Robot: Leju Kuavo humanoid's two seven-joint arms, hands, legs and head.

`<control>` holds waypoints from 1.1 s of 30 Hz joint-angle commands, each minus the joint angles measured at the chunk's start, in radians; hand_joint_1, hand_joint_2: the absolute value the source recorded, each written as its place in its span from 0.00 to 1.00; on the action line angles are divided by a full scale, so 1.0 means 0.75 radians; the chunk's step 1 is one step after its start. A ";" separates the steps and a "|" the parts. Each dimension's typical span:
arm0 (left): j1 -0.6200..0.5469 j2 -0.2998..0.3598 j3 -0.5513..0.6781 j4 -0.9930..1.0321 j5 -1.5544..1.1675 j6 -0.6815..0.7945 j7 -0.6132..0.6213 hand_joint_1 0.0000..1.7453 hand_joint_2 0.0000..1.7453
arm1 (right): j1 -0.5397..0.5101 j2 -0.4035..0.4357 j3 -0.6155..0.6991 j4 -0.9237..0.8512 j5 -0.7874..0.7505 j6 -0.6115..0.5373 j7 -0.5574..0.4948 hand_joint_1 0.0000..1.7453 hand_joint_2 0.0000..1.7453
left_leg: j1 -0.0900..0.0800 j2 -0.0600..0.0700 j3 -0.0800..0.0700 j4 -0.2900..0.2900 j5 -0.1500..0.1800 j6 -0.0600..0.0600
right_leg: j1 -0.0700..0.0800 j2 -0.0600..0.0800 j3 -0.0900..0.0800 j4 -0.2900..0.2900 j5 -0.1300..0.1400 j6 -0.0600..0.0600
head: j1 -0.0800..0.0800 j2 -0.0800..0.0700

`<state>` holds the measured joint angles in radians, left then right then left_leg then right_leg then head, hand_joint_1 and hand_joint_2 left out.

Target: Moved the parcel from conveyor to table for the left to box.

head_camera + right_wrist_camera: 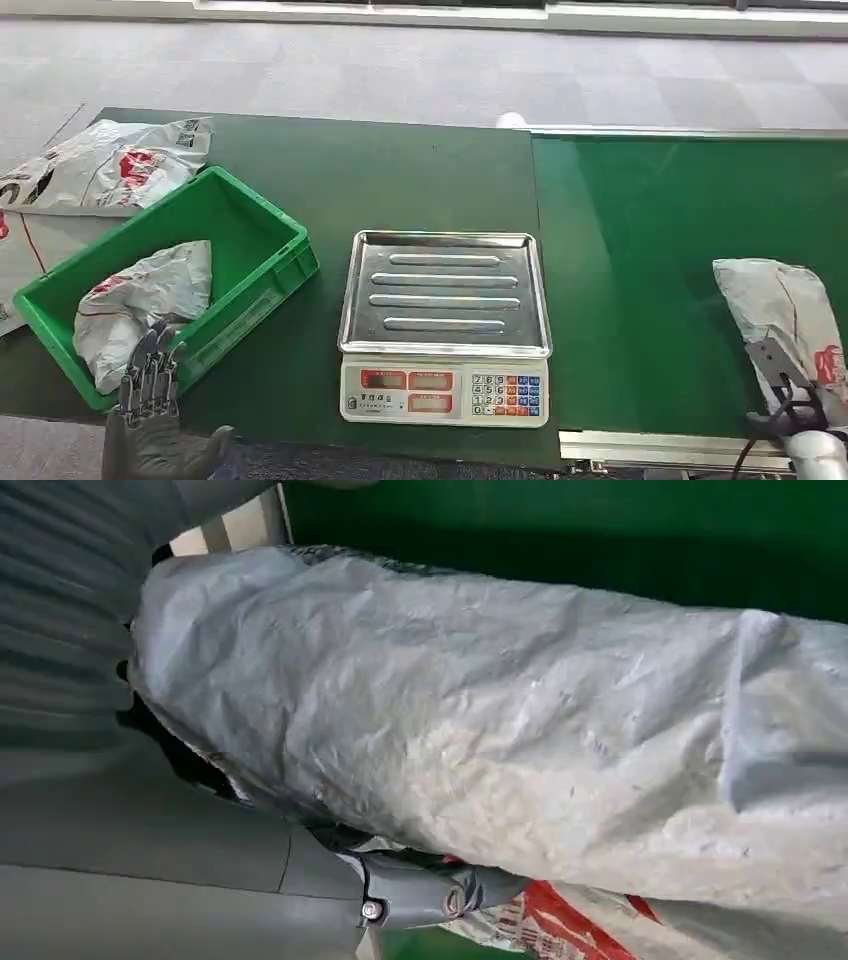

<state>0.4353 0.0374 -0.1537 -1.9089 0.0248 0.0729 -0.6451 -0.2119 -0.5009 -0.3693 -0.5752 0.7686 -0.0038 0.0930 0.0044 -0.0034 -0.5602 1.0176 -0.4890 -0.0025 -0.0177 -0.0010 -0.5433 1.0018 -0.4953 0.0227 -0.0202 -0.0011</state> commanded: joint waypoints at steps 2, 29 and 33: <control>-0.047 0.127 -0.113 0.116 0.052 0.072 -0.040 0.00 1.00 | -0.052 0.042 0.067 0.290 -0.046 0.199 0.002 1.00 1.00 | 0.002 -0.002 0.002 -0.004 0.003 0.000 | 0.003 -0.003 0.005 -0.007 0.003 -0.001 | 0.000 0.000; 0.015 0.076 -0.103 0.015 0.027 0.186 -0.014 0.00 1.00 | -0.022 0.209 0.194 -0.723 -0.484 -0.200 -0.274 1.00 1.00 | 0.006 0.024 -0.007 -0.003 0.000 -0.003 | 0.007 0.020 0.004 -0.006 0.009 -0.005 | 0.000 0.000; -0.015 0.082 -0.130 0.038 0.034 0.204 -0.044 0.00 1.00 | 0.042 0.220 0.352 -1.198 -0.596 -0.430 -0.416 1.00 1.00 | 0.004 0.006 -0.002 0.000 0.006 -0.001 | 0.004 0.004 0.002 -0.004 0.008 -0.002 | 0.000 0.000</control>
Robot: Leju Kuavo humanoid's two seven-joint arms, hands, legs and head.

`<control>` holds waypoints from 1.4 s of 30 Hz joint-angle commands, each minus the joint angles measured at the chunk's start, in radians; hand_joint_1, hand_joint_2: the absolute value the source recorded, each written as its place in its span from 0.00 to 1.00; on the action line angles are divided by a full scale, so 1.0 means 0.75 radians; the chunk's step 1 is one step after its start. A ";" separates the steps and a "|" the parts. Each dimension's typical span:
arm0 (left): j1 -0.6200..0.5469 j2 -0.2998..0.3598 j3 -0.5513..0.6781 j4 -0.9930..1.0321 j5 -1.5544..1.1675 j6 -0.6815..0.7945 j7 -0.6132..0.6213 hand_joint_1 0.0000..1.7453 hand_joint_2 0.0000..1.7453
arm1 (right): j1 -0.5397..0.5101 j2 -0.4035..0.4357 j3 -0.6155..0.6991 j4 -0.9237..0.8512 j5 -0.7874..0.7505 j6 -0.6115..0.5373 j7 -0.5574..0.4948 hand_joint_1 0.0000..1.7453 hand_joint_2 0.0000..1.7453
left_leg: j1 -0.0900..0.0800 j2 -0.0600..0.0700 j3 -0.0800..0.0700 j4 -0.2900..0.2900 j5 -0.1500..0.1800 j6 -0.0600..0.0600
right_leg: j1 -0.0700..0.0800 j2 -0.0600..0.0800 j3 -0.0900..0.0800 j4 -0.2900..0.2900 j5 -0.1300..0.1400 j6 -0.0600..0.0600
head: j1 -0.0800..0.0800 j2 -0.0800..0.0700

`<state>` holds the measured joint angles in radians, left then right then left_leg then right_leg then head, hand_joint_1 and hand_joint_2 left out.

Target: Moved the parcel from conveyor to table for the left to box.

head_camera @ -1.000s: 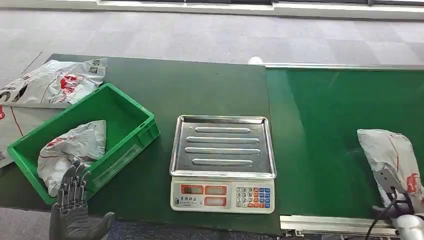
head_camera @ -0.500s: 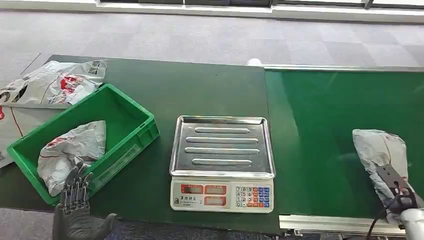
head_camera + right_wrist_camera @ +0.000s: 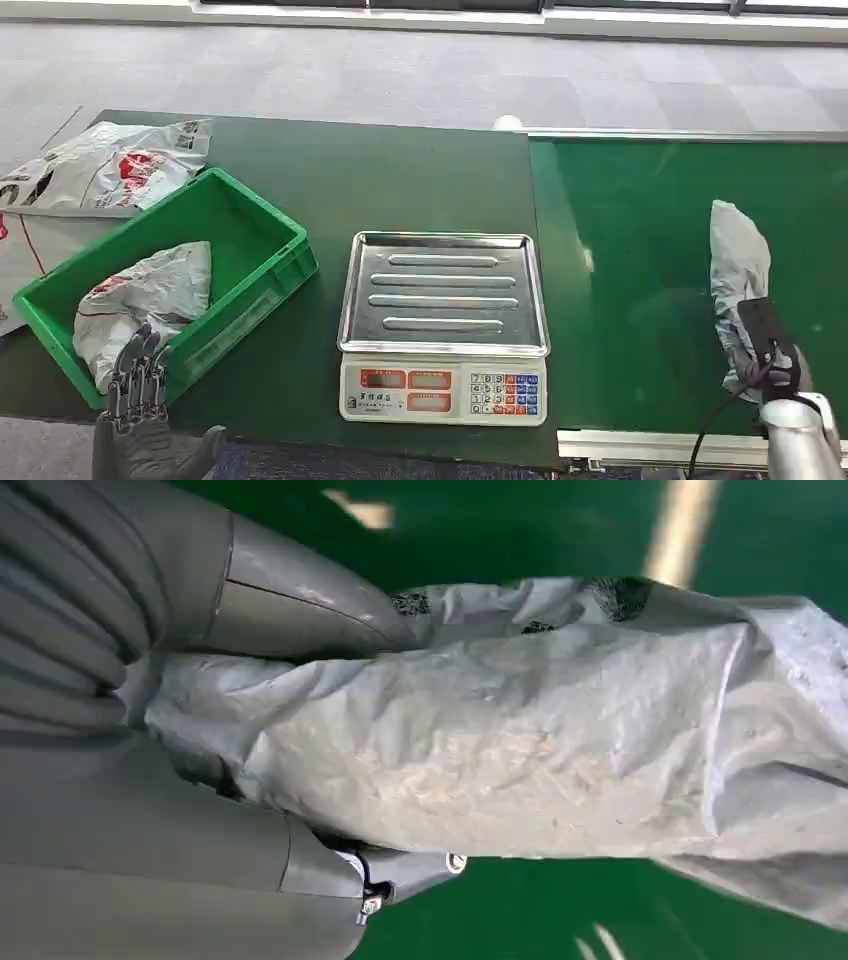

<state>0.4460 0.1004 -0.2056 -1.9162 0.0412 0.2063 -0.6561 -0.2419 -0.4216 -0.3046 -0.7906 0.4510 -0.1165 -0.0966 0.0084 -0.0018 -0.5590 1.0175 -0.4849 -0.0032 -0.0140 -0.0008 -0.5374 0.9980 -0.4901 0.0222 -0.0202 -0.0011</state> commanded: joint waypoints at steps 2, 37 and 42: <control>-0.038 -0.033 -0.087 0.065 -0.015 0.035 -0.047 0.00 1.00 | 0.039 0.172 0.430 -1.089 -0.130 -0.410 -0.286 1.00 1.00 | -0.002 0.005 -0.003 0.000 0.001 -0.002 | -0.002 0.007 -0.007 0.003 0.001 -0.002 | 0.000 0.000; -0.037 -0.156 0.072 0.067 -0.148 -0.120 -0.009 0.00 1.00 | -0.481 0.212 1.457 -0.768 0.621 0.584 0.238 0.00 1.00 | 0.001 -0.005 -0.012 -0.003 0.010 -0.009 | 0.002 -0.003 -0.016 0.005 0.005 -0.009 | -0.001 0.000; 0.009 -0.219 0.149 0.008 -0.188 -0.124 -0.001 0.00 1.00 | -0.607 0.120 1.509 -0.765 0.513 0.692 0.299 0.00 1.00 | 0.000 -0.001 -0.013 -0.001 0.009 -0.009 | 0.001 0.000 -0.018 0.008 0.004 -0.009 | -0.001 0.000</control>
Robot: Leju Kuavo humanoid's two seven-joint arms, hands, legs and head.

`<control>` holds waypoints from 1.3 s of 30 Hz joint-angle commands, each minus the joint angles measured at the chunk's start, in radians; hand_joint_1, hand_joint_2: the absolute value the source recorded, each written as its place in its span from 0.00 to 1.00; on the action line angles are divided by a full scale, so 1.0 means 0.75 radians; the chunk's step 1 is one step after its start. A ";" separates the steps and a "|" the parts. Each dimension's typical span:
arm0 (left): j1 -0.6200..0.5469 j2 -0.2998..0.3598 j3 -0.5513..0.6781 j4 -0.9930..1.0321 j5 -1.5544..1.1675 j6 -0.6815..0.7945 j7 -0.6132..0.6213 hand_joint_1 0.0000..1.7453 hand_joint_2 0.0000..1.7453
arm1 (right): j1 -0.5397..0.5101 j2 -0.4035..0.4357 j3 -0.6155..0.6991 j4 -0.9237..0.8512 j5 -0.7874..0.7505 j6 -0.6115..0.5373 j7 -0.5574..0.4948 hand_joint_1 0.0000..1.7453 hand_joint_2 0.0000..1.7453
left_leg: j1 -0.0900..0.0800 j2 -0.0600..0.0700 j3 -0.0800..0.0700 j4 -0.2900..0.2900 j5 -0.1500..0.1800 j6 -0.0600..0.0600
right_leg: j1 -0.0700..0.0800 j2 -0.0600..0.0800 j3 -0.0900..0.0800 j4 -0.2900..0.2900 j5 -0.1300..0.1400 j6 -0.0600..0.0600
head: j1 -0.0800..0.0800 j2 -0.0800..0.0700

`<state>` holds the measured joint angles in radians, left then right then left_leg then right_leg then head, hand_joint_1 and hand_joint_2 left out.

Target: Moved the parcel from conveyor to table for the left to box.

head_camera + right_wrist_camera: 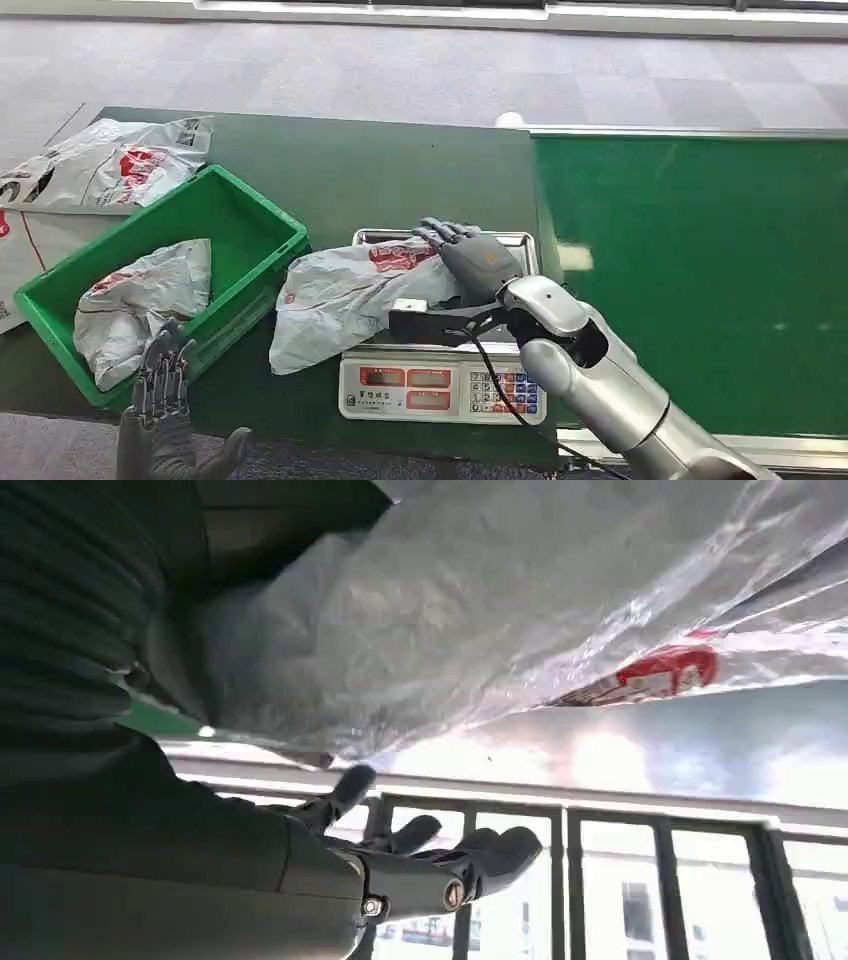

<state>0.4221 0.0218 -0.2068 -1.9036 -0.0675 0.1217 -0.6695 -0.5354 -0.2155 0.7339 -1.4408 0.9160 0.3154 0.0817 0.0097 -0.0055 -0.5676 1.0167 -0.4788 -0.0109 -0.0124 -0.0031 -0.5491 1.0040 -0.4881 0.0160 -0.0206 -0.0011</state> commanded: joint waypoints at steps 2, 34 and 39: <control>0.077 -0.134 0.175 -0.042 -0.064 -0.008 0.011 0.00 1.00 | -0.245 -0.188 0.120 0.093 -0.159 0.119 0.058 0.00 1.00 | -0.001 0.004 -0.002 0.001 0.000 0.001 | -0.001 0.004 -0.004 0.002 0.001 0.000 | 0.000 0.000; -0.879 -0.069 -0.400 0.511 -0.838 -0.164 0.862 0.00 1.00 | 0.872 0.346 -1.088 -0.712 -1.199 -0.633 -0.844 0.00 1.00 | 0.000 -0.016 -0.003 0.000 0.006 0.001 | 0.000 -0.018 0.001 -0.003 0.003 -0.002 | 0.001 0.000; -0.984 -0.112 -0.452 0.659 -0.877 -0.292 0.952 0.00 1.00 | 0.934 0.378 -1.059 -0.719 -1.040 -0.979 -0.934 0.00 1.00 | 0.000 -0.001 -0.002 -0.001 0.004 0.000 | 0.000 -0.002 -0.004 -0.002 0.005 -0.003 | 0.001 0.000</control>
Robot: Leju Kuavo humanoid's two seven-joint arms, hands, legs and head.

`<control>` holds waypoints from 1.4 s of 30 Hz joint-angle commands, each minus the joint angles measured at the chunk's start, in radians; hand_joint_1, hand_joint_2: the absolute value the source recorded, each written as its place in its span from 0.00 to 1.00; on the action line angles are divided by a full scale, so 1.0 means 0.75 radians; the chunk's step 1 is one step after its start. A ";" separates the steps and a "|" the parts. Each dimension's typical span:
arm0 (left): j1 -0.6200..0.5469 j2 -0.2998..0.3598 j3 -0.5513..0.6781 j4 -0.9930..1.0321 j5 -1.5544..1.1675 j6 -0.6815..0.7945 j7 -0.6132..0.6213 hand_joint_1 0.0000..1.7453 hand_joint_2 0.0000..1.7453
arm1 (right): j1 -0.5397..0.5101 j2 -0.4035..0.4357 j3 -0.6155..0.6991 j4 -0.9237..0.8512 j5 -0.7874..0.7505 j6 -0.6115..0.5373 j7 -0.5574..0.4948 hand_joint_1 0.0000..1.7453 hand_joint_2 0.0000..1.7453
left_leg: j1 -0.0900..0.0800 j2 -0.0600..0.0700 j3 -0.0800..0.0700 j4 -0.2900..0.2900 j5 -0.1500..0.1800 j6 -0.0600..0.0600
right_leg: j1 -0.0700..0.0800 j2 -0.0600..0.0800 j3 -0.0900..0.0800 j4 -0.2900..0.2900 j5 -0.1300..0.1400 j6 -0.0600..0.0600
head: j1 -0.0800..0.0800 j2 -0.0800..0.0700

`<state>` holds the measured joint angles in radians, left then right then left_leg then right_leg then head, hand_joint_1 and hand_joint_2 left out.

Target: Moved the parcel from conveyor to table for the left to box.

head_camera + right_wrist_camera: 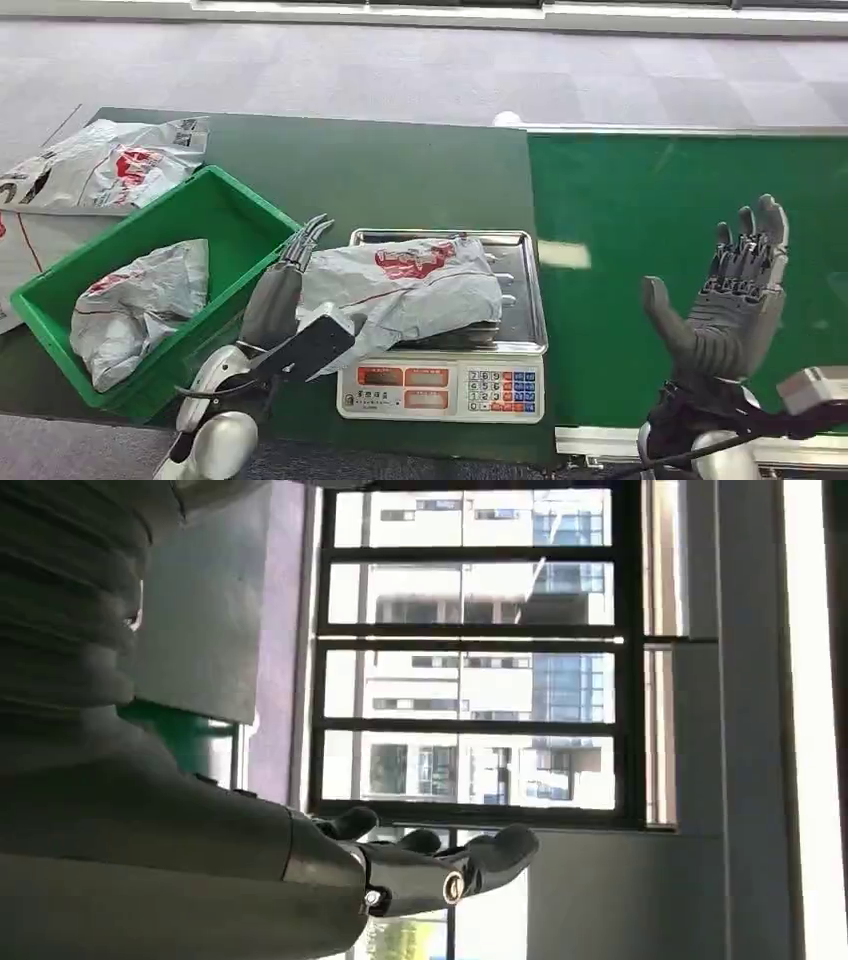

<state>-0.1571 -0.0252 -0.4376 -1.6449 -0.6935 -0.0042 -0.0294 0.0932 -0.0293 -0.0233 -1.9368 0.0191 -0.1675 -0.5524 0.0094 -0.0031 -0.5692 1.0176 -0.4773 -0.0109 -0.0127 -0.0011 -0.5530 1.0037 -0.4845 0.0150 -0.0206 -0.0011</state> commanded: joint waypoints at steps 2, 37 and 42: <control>-0.365 -0.147 -0.206 0.612 -0.105 -0.161 0.145 0.00 1.00 | 0.172 0.069 0.089 -0.029 0.141 -0.559 -0.155 0.00 1.00 | 0.000 -0.011 0.000 -0.002 0.004 0.000 | 0.000 -0.011 0.002 -0.003 0.000 -0.001 | 0.000 0.000; -0.665 -0.247 -0.277 1.346 -0.443 -0.247 0.267 1.00 1.00 | 0.092 0.045 0.203 0.028 0.097 -0.638 -0.162 0.00 1.00 | -0.002 0.001 0.006 -0.004 0.004 0.002 | -0.002 0.000 0.010 -0.004 0.005 0.004 | 0.001 0.000; -0.671 -0.228 -0.098 1.100 -0.452 -0.269 0.217 1.00 1.00 | 0.091 0.106 0.137 -0.029 0.164 -0.647 -0.139 0.00 1.00 | -0.002 0.003 0.001 -0.003 0.005 0.001 | -0.002 0.001 0.007 -0.002 0.006 0.003 | 0.001 0.000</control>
<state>-0.6492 -0.2888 -0.6394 -0.6620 -1.0185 -0.1824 0.1545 0.2021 -0.0126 0.1213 -1.9780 0.0971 -0.6543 -0.6760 0.0078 -0.0072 -0.5625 1.0170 -0.4760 -0.0098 -0.0144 -0.0059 -0.5419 1.0033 -0.4843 0.0186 -0.0202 -0.0011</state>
